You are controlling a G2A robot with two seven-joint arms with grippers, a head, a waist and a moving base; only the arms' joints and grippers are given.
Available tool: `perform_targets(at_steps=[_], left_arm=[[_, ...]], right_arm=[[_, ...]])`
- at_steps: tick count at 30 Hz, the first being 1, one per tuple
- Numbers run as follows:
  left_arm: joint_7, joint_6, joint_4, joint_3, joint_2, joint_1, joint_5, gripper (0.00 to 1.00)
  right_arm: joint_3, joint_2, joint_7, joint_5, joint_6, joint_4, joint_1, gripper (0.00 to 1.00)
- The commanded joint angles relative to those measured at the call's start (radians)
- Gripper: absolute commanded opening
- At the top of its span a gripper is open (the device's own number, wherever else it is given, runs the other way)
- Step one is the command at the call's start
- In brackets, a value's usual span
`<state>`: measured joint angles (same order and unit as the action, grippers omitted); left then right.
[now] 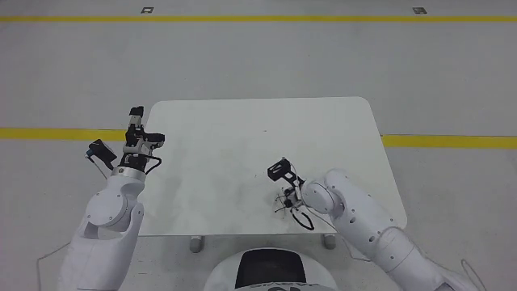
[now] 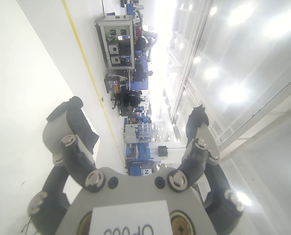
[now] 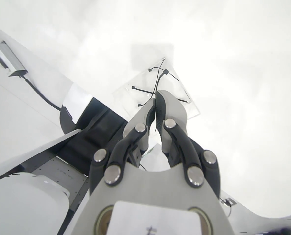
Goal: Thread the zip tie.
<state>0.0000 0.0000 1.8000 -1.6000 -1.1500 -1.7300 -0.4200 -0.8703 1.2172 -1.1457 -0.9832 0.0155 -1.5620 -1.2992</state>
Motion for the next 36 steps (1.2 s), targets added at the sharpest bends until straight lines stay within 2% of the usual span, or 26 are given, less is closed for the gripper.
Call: perform_targets(at_steps=[1, 4, 13, 15, 17, 18, 19, 24, 32, 36], left_arm=[[0.000, 0.000, 0.000, 0.000, 0.000, 0.000, 0.000, 1.00], [0.000, 0.000, 0.000, 0.000, 0.000, 0.000, 0.000, 1.00], [0.000, 0.000, 0.000, 0.000, 0.000, 0.000, 0.000, 1.00], [0.000, 0.000, 0.000, 0.000, 0.000, 0.000, 0.000, 1.00], [0.000, 0.000, 0.000, 0.000, 0.000, 0.000, 0.000, 1.00], [0.000, 0.000, 0.000, 0.000, 0.000, 0.000, 0.000, 1.00], [0.000, 0.000, 0.000, 0.000, 0.000, 0.000, 0.000, 1.00], [0.000, 0.000, 0.000, 0.000, 0.000, 0.000, 0.000, 1.00], [0.000, 0.000, 0.000, 0.000, 0.000, 0.000, 0.000, 1.00], [0.000, 0.000, 0.000, 0.000, 0.000, 0.000, 0.000, 1.00]], right_arm=[[-0.066, -0.018, 0.029, 0.029, 0.038, -0.049, -0.053, 0.00], [-0.152, -0.040, 0.091, 0.092, 0.113, -0.102, -0.119, 0.00], [-0.152, -0.040, 0.091, 0.092, 0.113, -0.102, -0.119, 0.00], [-0.156, -0.038, 0.150, 0.191, 0.186, -0.087, -0.133, 0.00], [-0.189, -0.044, 0.187, 0.258, 0.261, -0.056, -0.140, 0.00], [-0.212, -0.049, 0.207, 0.300, 0.316, -0.042, -0.153, 0.00], [-0.220, -0.054, 0.210, 0.327, 0.325, -0.044, -0.160, 0.00], [-0.226, -0.097, 0.229, 0.420, 0.325, -0.090, -0.187, 0.00], [-0.221, -0.172, 0.298, 0.595, 0.325, -0.102, -0.193, 0.00], [-0.221, -0.172, 0.298, 0.595, 0.325, -0.102, -0.193, 0.00]])
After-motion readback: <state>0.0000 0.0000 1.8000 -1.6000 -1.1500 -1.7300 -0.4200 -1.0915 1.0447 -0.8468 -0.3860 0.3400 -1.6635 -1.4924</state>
